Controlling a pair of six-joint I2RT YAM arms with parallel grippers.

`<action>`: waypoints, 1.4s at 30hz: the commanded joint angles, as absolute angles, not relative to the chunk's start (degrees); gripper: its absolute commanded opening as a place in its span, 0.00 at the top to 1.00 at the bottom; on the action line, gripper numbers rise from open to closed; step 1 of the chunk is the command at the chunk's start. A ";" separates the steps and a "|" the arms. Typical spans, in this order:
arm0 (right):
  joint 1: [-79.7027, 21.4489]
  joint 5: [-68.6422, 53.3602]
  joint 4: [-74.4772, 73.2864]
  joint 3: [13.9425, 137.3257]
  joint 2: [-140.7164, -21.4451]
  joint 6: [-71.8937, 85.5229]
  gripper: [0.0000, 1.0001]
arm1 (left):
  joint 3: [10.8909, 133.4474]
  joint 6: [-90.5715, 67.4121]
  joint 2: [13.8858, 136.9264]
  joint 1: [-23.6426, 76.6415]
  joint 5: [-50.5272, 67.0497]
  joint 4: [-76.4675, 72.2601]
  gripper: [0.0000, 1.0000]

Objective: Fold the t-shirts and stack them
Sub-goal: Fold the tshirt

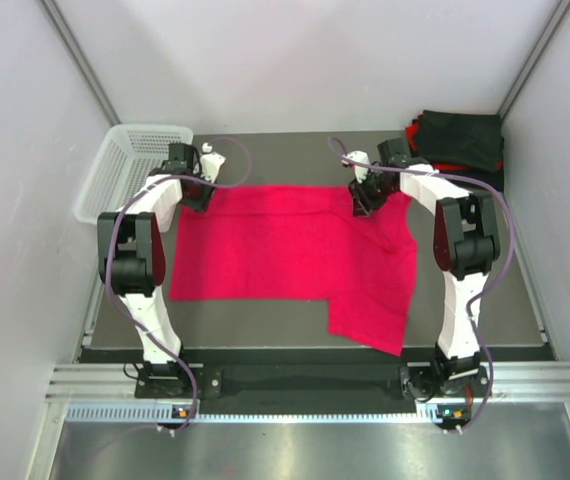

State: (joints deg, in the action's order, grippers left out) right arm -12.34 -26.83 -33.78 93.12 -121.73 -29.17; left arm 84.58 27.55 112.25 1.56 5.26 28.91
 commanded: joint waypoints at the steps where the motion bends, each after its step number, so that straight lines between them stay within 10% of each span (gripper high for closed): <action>1: -12.04 -30.58 -33.49 95.10 -121.82 -28.13 0.60 | 87.54 26.98 111.53 2.11 10.02 29.88 0.55; 12: -12.31 -31.11 -33.31 96.15 -123.40 -27.77 0.65 | 89.12 27.07 111.53 3.25 8.61 29.97 0.55; 19: -12.74 -30.76 -33.40 96.07 -121.56 -27.95 0.92 | 89.30 27.25 111.01 3.34 8.00 29.53 0.55; 42: -26.37 -18.81 -34.02 81.04 -102.83 -30.23 0.84 | 91.05 27.77 112.85 3.52 8.79 25.40 0.55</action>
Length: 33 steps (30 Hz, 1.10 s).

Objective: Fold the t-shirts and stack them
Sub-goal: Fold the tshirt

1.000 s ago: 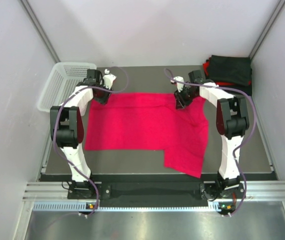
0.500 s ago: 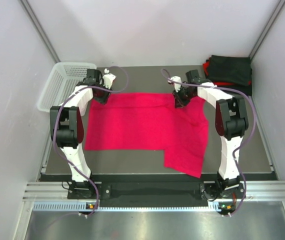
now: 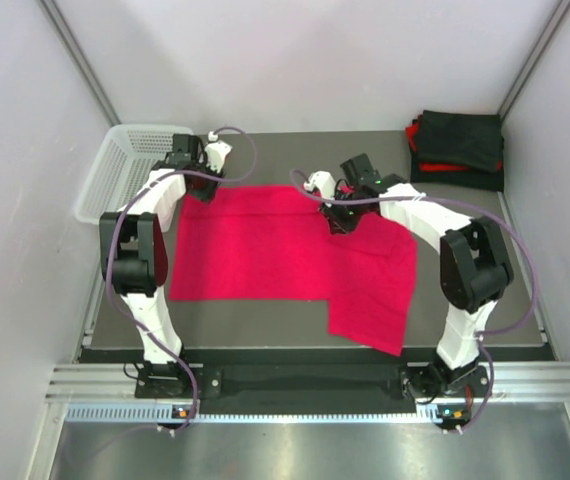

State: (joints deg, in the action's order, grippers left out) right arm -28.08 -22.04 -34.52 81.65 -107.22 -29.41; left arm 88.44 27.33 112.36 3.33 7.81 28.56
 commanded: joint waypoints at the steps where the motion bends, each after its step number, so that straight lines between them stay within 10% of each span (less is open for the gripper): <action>1: -25.67 -17.85 -33.32 80.86 -103.18 -30.32 0.84 | 91.49 27.77 113.46 3.52 8.79 25.23 0.55; 33: -0.44 -11.07 -24.08 99.58 -124.36 -28.04 0.70 | 97.65 27.77 126.47 3.87 1.23 23.99 0.60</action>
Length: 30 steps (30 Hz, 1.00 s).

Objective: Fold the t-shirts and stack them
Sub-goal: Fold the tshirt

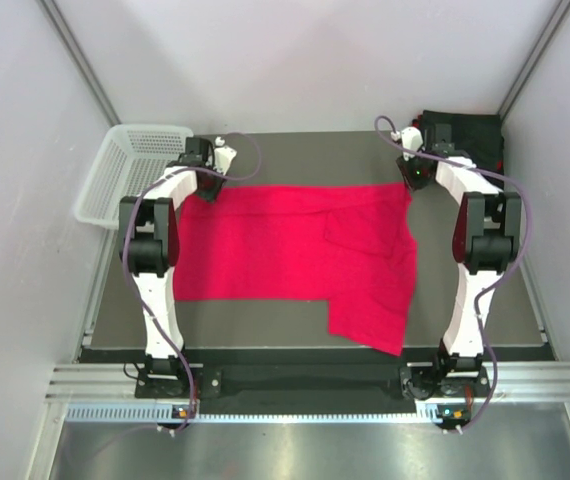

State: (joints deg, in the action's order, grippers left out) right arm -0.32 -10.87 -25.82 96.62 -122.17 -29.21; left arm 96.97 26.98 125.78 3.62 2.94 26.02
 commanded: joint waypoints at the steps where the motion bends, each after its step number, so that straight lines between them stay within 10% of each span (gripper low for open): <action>1: -0.44 -11.16 -24.17 99.93 -124.89 -28.12 0.69 | 97.56 27.86 126.39 3.95 1.23 23.91 0.60; 24: -0.44 -14.33 -40.86 116.53 -137.80 -28.92 0.73 | 95.80 29.44 125.33 5.10 0.53 23.64 0.61; 30: -0.44 -14.59 -43.86 121.81 -140.62 -29.27 0.96 | 95.01 29.79 124.81 5.62 -1.93 23.47 0.61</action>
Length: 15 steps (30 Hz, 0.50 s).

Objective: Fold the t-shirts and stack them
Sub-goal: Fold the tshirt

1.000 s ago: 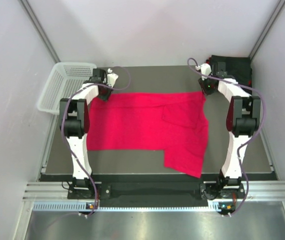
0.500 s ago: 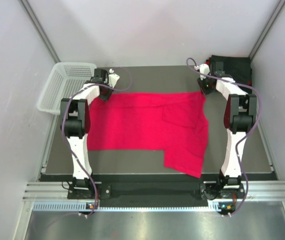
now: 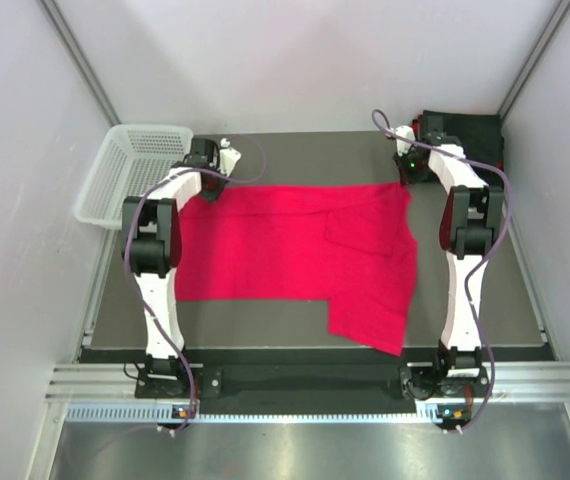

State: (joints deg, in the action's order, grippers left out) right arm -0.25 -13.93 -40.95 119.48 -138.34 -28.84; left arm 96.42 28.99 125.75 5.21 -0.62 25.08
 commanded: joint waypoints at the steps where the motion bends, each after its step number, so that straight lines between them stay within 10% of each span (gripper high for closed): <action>1: -0.44 -14.42 -43.42 121.99 -140.54 -29.09 0.99 | 94.92 29.97 124.89 5.71 -2.02 23.38 0.61; 15: -0.53 -8.18 -37.09 126.65 -141.77 -27.94 1.00 | 100.89 29.01 129.37 5.80 -7.12 19.07 0.62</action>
State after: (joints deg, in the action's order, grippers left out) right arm -0.30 -11.66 -41.12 123.61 -140.55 -27.57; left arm 98.28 29.67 127.59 5.89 -5.65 22.57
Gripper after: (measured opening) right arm 0.006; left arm 0.382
